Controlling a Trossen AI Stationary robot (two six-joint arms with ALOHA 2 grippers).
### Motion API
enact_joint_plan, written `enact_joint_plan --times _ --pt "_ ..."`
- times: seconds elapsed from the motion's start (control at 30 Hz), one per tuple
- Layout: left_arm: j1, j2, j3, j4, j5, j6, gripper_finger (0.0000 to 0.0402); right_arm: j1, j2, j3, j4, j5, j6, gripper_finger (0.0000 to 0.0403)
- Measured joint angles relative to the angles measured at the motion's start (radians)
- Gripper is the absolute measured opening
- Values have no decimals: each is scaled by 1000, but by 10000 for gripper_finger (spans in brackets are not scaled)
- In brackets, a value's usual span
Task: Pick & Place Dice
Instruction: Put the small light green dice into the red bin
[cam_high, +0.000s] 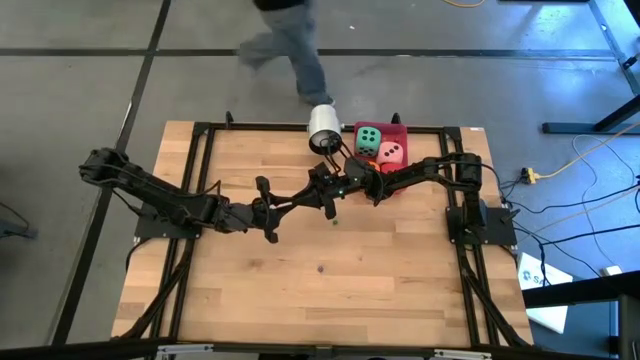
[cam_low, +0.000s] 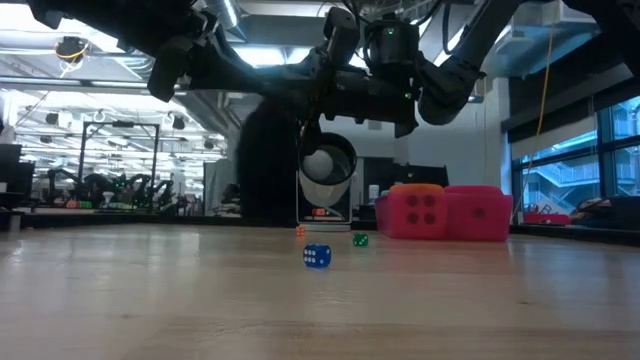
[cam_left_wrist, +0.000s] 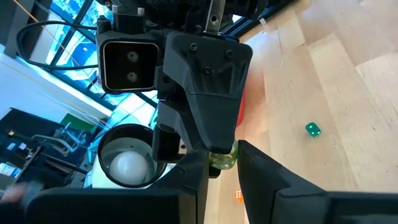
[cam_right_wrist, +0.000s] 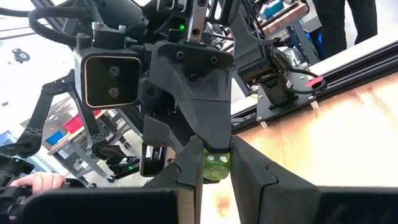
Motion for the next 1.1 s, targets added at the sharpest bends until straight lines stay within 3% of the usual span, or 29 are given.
enact_joint_plan --times 0.4,0.73,1.1 --pt "0 0 0 0 -10 -8 103 -10 0 0 -3 -30 -4 55" --pt "0 -3 -1 -2 -18 -28 151 -18 0 0 -2 -66 -1 55" --pt "-71 -55 -1 5 2 -75 177 -45 -40 -1 -16 -109 -1 54"
